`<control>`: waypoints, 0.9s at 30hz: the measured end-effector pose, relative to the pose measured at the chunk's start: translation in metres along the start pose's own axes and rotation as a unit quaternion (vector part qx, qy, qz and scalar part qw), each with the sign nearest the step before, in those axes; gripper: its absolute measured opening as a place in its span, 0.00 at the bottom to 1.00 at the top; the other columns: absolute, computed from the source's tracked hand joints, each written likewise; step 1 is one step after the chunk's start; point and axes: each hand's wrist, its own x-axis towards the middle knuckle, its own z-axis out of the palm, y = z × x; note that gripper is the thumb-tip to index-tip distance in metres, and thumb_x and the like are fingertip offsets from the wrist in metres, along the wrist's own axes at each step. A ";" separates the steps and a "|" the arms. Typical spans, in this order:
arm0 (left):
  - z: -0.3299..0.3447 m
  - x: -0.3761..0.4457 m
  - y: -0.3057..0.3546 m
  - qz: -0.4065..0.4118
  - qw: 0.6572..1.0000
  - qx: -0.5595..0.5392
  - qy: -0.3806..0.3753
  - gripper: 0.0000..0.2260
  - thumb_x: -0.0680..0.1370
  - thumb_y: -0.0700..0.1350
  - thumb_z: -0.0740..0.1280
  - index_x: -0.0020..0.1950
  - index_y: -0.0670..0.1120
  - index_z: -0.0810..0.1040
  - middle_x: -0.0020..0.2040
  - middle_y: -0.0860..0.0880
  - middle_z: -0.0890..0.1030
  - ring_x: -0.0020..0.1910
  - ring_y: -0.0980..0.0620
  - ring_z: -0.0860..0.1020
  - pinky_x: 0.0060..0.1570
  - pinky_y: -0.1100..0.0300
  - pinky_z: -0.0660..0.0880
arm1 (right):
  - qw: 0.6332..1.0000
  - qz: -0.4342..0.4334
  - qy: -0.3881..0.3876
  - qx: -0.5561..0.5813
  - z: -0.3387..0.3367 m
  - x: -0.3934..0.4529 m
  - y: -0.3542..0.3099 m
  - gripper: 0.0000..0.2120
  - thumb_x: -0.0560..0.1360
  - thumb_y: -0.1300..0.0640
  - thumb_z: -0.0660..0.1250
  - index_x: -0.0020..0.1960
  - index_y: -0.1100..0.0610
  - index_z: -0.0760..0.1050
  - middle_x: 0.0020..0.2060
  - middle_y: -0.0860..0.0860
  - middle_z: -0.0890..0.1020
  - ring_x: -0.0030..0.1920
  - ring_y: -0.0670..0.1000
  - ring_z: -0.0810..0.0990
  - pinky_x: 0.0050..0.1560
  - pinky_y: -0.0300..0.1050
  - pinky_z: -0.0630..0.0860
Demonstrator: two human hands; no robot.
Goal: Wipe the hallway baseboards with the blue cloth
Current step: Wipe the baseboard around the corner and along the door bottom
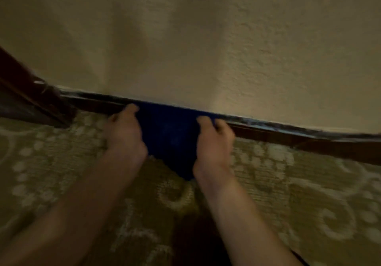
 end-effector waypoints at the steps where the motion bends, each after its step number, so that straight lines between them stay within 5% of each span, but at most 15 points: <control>1: 0.000 0.003 -0.005 0.007 1.000 -0.004 0.016 0.24 0.65 0.56 0.74 0.60 0.51 0.82 0.58 0.45 0.84 0.52 0.40 0.83 0.49 0.35 0.79 | 1.000 0.014 -0.014 0.002 -0.001 0.001 -0.003 0.15 0.75 0.58 0.70 0.32 0.55 0.72 0.34 0.54 0.79 0.41 0.56 0.78 0.42 0.51 0.76; 4: 0.015 -0.015 -0.022 0.027 0.998 0.035 0.043 0.19 0.70 0.55 0.72 0.58 0.51 0.82 0.55 0.46 0.85 0.50 0.42 0.84 0.48 0.40 0.81 | 1.000 0.007 -0.001 0.019 -0.025 0.011 -0.016 0.09 0.73 0.60 0.70 0.36 0.57 0.73 0.34 0.57 0.77 0.37 0.55 0.76 0.38 0.49 0.73; 9: 0.058 -0.055 -0.062 -0.022 0.995 0.094 -0.028 0.11 0.75 0.46 0.71 0.56 0.46 0.80 0.52 0.43 0.84 0.49 0.41 0.83 0.49 0.43 0.81 | 0.981 -0.065 0.180 0.038 -0.075 0.032 -0.040 0.14 0.70 0.62 0.70 0.28 0.54 0.72 0.28 0.51 0.76 0.33 0.50 0.73 0.35 0.45 0.70; 13: 0.089 -0.072 -0.089 -0.142 0.969 0.131 -0.157 0.13 0.77 0.41 0.69 0.62 0.43 0.79 0.50 0.43 0.85 0.40 0.48 0.84 0.30 0.59 0.80 | 0.946 -0.110 0.303 0.026 -0.114 0.045 -0.060 0.11 0.74 0.58 0.67 0.34 0.54 0.71 0.31 0.47 0.74 0.29 0.44 0.69 0.30 0.40 0.67; 16: 0.097 -0.077 -0.097 -0.137 0.970 0.120 -0.161 0.11 0.78 0.40 0.68 0.61 0.42 0.79 0.47 0.44 0.84 0.36 0.50 0.83 0.27 0.60 0.79 | 0.939 -0.120 0.321 0.021 -0.122 0.050 -0.063 0.11 0.77 0.57 0.65 0.35 0.53 0.70 0.33 0.47 0.74 0.30 0.45 0.71 0.33 0.41 0.68; 22: 0.075 -0.075 -0.080 -0.059 0.987 0.111 -0.096 0.05 0.75 0.43 0.72 0.49 0.44 0.81 0.45 0.43 0.86 0.42 0.45 0.85 0.40 0.54 0.81 | 0.942 -0.136 0.306 0.033 -0.090 0.045 -0.042 0.10 0.75 0.54 0.64 0.36 0.52 0.68 0.36 0.50 0.77 0.35 0.50 0.75 0.43 0.47 0.73; 25: 0.067 -0.069 -0.076 -0.032 0.993 0.098 -0.053 0.09 0.73 0.48 0.73 0.52 0.49 0.82 0.50 0.45 0.85 0.49 0.42 0.84 0.52 0.44 0.80 | 0.949 -0.148 0.279 -0.003 -0.076 0.039 -0.030 0.07 0.71 0.51 0.65 0.38 0.52 0.71 0.38 0.53 0.80 0.43 0.59 0.79 0.53 0.57 0.77; 27: 0.068 -0.067 -0.079 -0.032 0.993 0.101 -0.042 0.13 0.73 0.50 0.73 0.57 0.51 0.81 0.53 0.46 0.84 0.51 0.42 0.82 0.55 0.43 0.78 | 0.959 -0.128 0.251 -0.008 -0.079 0.038 -0.031 0.07 0.74 0.55 0.67 0.38 0.54 0.71 0.36 0.52 0.79 0.42 0.57 0.79 0.52 0.57 0.79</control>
